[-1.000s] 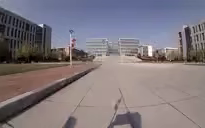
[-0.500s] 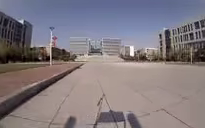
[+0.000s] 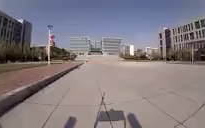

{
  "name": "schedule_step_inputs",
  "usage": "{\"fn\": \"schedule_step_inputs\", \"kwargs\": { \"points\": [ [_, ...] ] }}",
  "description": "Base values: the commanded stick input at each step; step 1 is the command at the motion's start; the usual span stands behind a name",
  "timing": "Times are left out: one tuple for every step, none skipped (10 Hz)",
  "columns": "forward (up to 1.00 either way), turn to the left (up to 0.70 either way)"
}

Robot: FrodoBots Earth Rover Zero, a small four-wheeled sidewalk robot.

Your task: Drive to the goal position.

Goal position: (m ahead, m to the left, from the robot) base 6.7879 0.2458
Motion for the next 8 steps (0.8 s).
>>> {"fn": "schedule_step_inputs", "kwargs": {
  "points": [
    [0.70, 0.00],
    [0.70, 0.00],
    [0.70, 0.00],
    [0.70, 0.00],
    [0.70, 0.00],
    [0.70, 0.00],
    [0.70, 0.00],
    [0.70, 0.00]
  ]
}}
